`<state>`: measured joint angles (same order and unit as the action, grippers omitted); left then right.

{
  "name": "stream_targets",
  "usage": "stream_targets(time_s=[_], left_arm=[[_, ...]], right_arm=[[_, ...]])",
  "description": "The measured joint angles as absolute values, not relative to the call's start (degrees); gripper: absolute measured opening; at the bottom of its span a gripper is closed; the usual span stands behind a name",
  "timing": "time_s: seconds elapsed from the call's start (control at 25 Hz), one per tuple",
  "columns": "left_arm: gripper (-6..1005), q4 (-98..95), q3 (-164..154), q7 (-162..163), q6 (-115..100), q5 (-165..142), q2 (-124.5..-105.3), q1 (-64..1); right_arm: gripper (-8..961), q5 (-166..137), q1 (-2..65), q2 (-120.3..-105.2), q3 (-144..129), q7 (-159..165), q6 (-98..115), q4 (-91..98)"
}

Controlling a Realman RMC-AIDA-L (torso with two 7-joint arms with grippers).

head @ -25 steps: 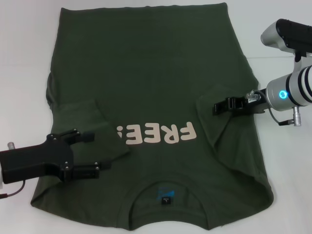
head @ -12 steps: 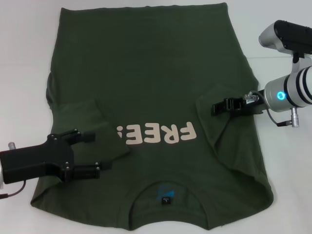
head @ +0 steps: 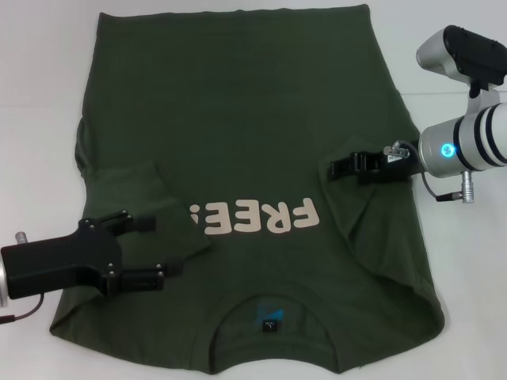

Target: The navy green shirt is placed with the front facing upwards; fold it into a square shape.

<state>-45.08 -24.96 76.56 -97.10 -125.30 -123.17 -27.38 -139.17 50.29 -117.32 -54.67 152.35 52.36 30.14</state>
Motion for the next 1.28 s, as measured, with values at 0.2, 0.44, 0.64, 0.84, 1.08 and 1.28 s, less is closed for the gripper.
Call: stream_targets(time_s=[0.2,0.44,0.64,0.84,1.08,1.28], left_arm=[[949,-45.0,-25.0,76.5,-97.0,-125.3,-123.13,-27.4],[949,-45.0,-24.6,77.7,-97.0,-125.0,-123.03,-27.5],[949,-45.5,-24.0,84.6,-97.2,-124.4,-122.28,-28.0],[949,-45.6,-21.2,88.7,-99.6,-123.5,-121.35,-28.1],[949,-46.6,-20.3,98.3,-103.0,-124.1,-119.59,-28.0],[949,-49.5,-19.4,108.3,-106.0,-127.2,-118.01,-27.4]], right_arm=[[684,-136.2,50.4,-117.38,-54.7,150.4,52.5,29.0],[685,-134.1,49.9,-117.4,-54.2,148.9,53.9,30.2],[687,-126.0,45.7,-116.15,-53.0,144.7,59.0,35.4],[688,-115.9,40.9,-114.2,-46.7,135.8,68.4,37.0],[690,-112.6,34.7,-111.61,-38.2,129.1,80.0,37.0],[691,-112.7,29.4,-108.1,-36.2,129.0,87.9,36.7]])
